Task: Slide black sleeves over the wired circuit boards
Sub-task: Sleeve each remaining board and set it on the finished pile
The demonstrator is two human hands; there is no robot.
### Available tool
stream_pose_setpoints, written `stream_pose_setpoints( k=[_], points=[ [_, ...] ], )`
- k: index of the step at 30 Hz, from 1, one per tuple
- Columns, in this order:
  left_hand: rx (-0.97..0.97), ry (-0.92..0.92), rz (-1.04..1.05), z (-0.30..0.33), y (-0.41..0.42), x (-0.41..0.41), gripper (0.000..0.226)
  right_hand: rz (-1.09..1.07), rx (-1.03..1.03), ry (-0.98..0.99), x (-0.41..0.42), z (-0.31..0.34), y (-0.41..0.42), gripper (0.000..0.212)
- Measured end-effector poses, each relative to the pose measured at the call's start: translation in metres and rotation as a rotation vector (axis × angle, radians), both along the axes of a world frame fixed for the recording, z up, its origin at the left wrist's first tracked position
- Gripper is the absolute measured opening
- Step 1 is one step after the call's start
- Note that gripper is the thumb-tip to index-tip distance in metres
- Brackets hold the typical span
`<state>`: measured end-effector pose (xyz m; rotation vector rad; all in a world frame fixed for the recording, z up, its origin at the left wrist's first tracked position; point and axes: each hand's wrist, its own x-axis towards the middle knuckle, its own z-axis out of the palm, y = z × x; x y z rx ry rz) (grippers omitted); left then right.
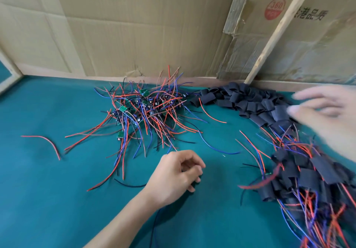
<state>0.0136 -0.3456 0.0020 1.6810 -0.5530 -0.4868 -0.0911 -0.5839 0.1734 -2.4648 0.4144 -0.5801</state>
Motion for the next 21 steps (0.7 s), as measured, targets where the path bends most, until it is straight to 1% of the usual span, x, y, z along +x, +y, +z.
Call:
stream_pose_setpoints(
  k=[1,2,3,5,6,8,10,12,15,18,21],
  points=[
    [-0.002,0.004,0.006,0.0,0.0,0.0,0.014,0.074,0.028,0.102,0.017,-0.003,0.019,0.043],
    [0.0,0.008,0.012,0.0,0.0,0.001,0.015,0.178,0.0,0.15,0.038,-0.013,0.039,0.039],
    [0.004,0.005,0.014,0.0,0.0,0.001,0.014,0.275,-0.056,0.238,0.062,-0.026,0.059,0.033],
    [0.017,-0.01,0.023,0.001,0.002,0.003,0.012,0.405,-0.11,0.297,0.106,-0.06,0.086,0.014],
    [0.023,-0.018,0.039,0.002,0.003,0.004,0.012,0.412,-0.114,0.329,0.127,-0.078,0.097,0.007],
    [0.035,-0.033,0.099,0.005,0.006,0.008,0.013,0.369,-0.115,0.393,0.16,-0.105,0.111,0.01],
    [0.057,-0.051,0.174,0.007,0.01,0.012,0.012,0.313,-0.08,0.395,0.18,-0.124,0.121,0.002],
    [0.077,-0.058,0.249,0.008,0.012,0.016,0.017,0.267,-0.031,0.351,0.189,-0.135,0.128,0.013],
    [0.1,-0.078,0.331,0.009,0.011,0.017,0.017,0.229,-0.031,0.296,0.192,-0.138,0.132,0.023],
    [0.106,-0.115,0.381,0.008,0.011,0.017,0.017,0.212,-0.037,0.281,0.192,-0.133,0.13,0.021],
    [0.075,-0.105,0.446,0.008,0.013,0.02,0.018,0.179,0.114,0.244,0.189,-0.124,0.122,0.014]
  ],
)
